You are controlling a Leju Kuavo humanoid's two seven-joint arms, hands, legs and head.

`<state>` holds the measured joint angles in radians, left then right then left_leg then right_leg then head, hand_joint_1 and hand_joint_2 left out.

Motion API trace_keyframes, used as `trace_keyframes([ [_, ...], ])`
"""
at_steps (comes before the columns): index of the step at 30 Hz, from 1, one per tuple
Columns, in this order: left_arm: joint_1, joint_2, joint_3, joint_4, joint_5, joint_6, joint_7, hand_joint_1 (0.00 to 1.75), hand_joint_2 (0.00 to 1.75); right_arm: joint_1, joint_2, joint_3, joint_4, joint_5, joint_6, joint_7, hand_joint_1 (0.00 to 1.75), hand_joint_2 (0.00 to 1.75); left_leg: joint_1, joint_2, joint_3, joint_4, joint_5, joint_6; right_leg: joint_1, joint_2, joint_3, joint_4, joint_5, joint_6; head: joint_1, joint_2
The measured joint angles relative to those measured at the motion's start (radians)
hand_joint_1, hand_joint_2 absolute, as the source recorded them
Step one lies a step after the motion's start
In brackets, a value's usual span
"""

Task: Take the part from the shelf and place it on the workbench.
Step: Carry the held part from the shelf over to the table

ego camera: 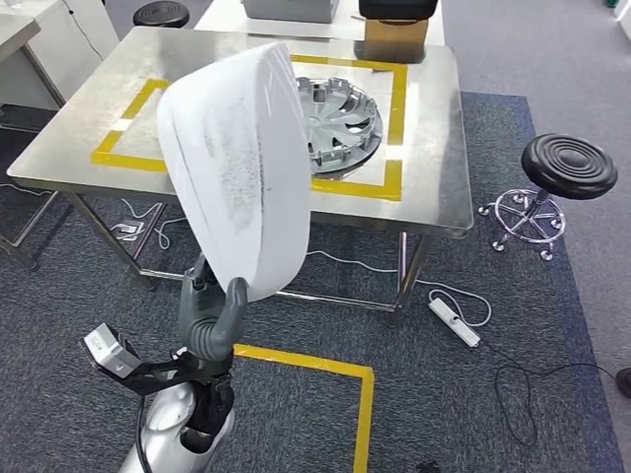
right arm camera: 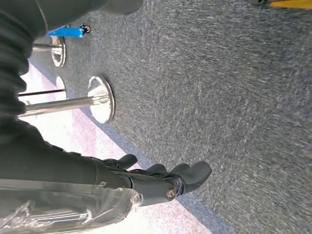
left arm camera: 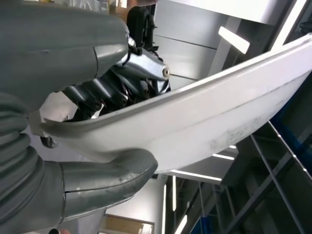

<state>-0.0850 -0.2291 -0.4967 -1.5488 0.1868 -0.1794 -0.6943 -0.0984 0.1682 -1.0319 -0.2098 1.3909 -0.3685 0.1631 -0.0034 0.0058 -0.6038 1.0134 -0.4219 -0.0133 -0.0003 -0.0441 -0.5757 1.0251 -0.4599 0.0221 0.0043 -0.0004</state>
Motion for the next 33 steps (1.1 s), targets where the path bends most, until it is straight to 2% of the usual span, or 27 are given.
trace_keyframes([
  [3,-0.001,-0.001,-0.001,0.000,0.002,0.000,0.000,1.75,1.75,-0.001,0.000,0.004,0.000,0.020,0.000,0.026,0.00,1.75,-0.001,-0.001,0.008,-0.022,-0.002,0.009,-0.001,-0.001,0.000,-0.002,0.000,0.017,0.000,0.000],
  [5,-0.003,-0.003,-0.002,0.000,0.007,-0.001,0.003,1.75,1.75,0.000,0.000,0.017,0.000,0.055,-0.010,0.068,0.00,1.75,0.004,-0.004,0.012,-0.028,0.001,0.018,-0.002,0.017,-0.012,0.029,-0.024,0.028,0.003,0.000],
  [6,-0.004,-0.004,-0.004,0.000,0.011,-0.002,0.007,1.75,1.75,0.002,0.000,0.025,0.000,0.072,-0.013,0.090,0.00,1.75,0.006,-0.005,0.013,-0.029,0.002,0.021,-0.004,0.028,-0.033,0.073,-0.049,0.032,0.005,0.000],
  [8,-0.006,-0.004,-0.011,0.002,0.019,-0.003,0.018,1.75,1.75,0.005,0.000,0.040,0.000,0.100,-0.010,0.132,0.00,1.75,0.006,-0.008,0.013,-0.029,0.002,0.024,-0.005,0.039,-0.094,0.203,-0.108,0.037,0.009,0.000],
  [9,-0.007,-0.004,-0.014,0.003,0.022,-0.004,0.024,1.75,1.75,0.007,0.000,0.044,0.000,0.108,-0.005,0.151,0.00,1.75,0.006,-0.011,0.013,-0.029,0.002,0.024,-0.005,0.040,-0.120,0.254,-0.122,0.039,0.009,0.000],
  [10,-0.008,-0.004,-0.017,0.004,0.027,-0.004,0.030,1.75,1.75,0.008,0.000,0.048,0.000,0.114,-0.002,0.168,0.00,1.75,0.006,-0.014,0.014,-0.029,0.001,0.024,-0.006,0.040,-0.131,0.272,-0.117,0.040,0.010,0.000],
  [11,-0.009,-0.004,-0.019,0.006,0.033,-0.006,0.037,1.75,1.75,0.010,0.000,0.051,0.000,0.114,0.001,0.181,0.00,1.75,0.006,-0.017,0.016,-0.028,0.001,0.024,-0.008,0.040,-0.124,0.249,-0.094,0.041,0.010,0.000],
  [13,-0.014,-0.005,-0.020,0.008,0.055,-0.014,0.050,1.75,1.75,0.011,0.000,0.053,0.000,0.103,0.006,0.191,0.00,1.75,0.007,-0.022,0.019,-0.026,-0.002,0.018,-0.012,0.043,-0.066,0.122,-0.026,0.044,0.010,0.000],
  [14,-0.018,-0.006,-0.021,0.009,0.069,-0.021,0.058,1.75,1.75,0.010,0.001,0.053,0.000,0.097,0.008,0.192,0.00,1.75,0.006,-0.024,0.018,-0.022,-0.004,0.012,-0.014,0.047,-0.037,0.062,-0.003,0.043,0.011,0.000],
  [15,-0.022,-0.006,-0.021,0.010,0.081,-0.030,0.063,1.75,1.75,0.009,0.001,0.053,0.000,0.095,0.008,0.193,0.00,1.75,0.005,-0.026,0.017,-0.020,-0.004,0.006,-0.014,0.050,-0.019,0.023,0.008,0.039,0.011,0.000],
  [18,-0.030,-0.006,-0.024,0.012,0.099,-0.048,0.074,1.75,1.75,0.009,0.002,0.053,0.000,0.094,0.009,0.196,0.00,1.75,0.005,-0.027,0.013,-0.021,-0.002,-0.009,-0.010,0.055,-0.014,0.007,0.010,0.015,0.010,0.000],
  [20,-0.034,-0.006,-0.026,0.014,0.102,-0.052,0.076,1.75,1.75,0.009,0.002,0.053,0.000,0.093,0.009,0.197,0.00,1.75,0.007,-0.023,0.002,0.002,-0.021,-0.018,-0.011,0.053,-0.015,0.005,0.014,0.001,0.007,0.000],
  [21,-0.037,-0.006,-0.027,0.014,0.102,-0.055,0.076,1.75,1.75,0.009,0.002,0.053,0.000,0.093,0.014,0.197,0.00,1.75,0.008,-0.021,-0.016,0.041,-0.045,-0.022,-0.012,0.052,-0.015,0.004,0.015,-0.005,0.006,0.000],
  [23,-0.040,-0.006,-0.030,0.018,0.104,-0.071,0.074,1.75,1.75,0.009,0.002,0.055,0.000,0.100,0.041,0.194,0.00,1.75,0.008,-0.018,-0.076,0.167,-0.107,-0.026,-0.011,0.049,-0.016,0.004,0.015,-0.011,0.003,0.000],
  [24,-0.041,-0.006,-0.032,0.021,0.106,-0.083,0.070,1.75,1.75,0.009,0.002,0.056,0.000,0.104,0.059,0.193,0.00,1.75,0.008,-0.018,-0.105,0.225,-0.127,-0.027,-0.010,0.048,-0.016,0.004,0.015,-0.011,0.003,0.000],
  [25,-0.042,-0.006,-0.035,0.024,0.109,-0.095,0.066,1.75,1.75,0.009,0.002,0.059,0.000,0.109,0.074,0.192,0.00,1.75,0.008,-0.018,-0.121,0.255,-0.130,-0.026,-0.009,0.047,-0.016,0.004,0.014,-0.012,0.003,0.000],
  [26,-0.043,-0.006,-0.038,0.028,0.109,-0.103,0.061,1.75,1.75,0.009,0.002,0.061,0.000,0.111,0.081,0.191,0.00,1.75,0.007,-0.018,-0.119,0.249,-0.114,-0.023,-0.008,0.046,-0.016,0.004,0.014,-0.012,0.003,0.000],
  [27,-0.044,-0.006,-0.040,0.031,0.109,-0.108,0.058,1.75,1.75,0.009,0.002,0.063,0.000,0.112,0.084,0.192,0.00,1.75,0.006,-0.018,-0.099,0.209,-0.084,-0.018,-0.008,0.046,-0.015,0.004,0.014,-0.012,0.003,0.000],
  [29,-0.046,-0.007,-0.042,0.034,0.107,-0.110,0.055,1.75,1.75,0.009,0.003,0.065,0.000,0.113,0.084,0.192,0.00,1.75,0.003,-0.013,-0.033,0.080,-0.025,-0.007,-0.005,0.046,-0.015,0.006,0.013,-0.009,0.003,0.000],
  [31,-0.049,-0.008,-0.042,0.037,0.106,-0.110,0.054,1.75,1.75,0.009,0.003,0.065,0.000,0.114,0.084,0.191,0.00,1.75,0.000,-0.009,0.007,-0.001,-0.007,-0.002,-0.001,0.046,-0.018,0.007,0.012,0.000,0.004,0.000],
  [33,-0.051,-0.010,-0.042,0.041,0.106,-0.110,0.054,1.75,1.75,0.009,0.003,0.065,0.000,0.114,0.083,0.191,0.00,1.75,0.000,-0.011,0.010,-0.016,-0.009,0.003,-0.001,0.043,-0.018,0.003,0.014,0.011,0.005,0.000],
])
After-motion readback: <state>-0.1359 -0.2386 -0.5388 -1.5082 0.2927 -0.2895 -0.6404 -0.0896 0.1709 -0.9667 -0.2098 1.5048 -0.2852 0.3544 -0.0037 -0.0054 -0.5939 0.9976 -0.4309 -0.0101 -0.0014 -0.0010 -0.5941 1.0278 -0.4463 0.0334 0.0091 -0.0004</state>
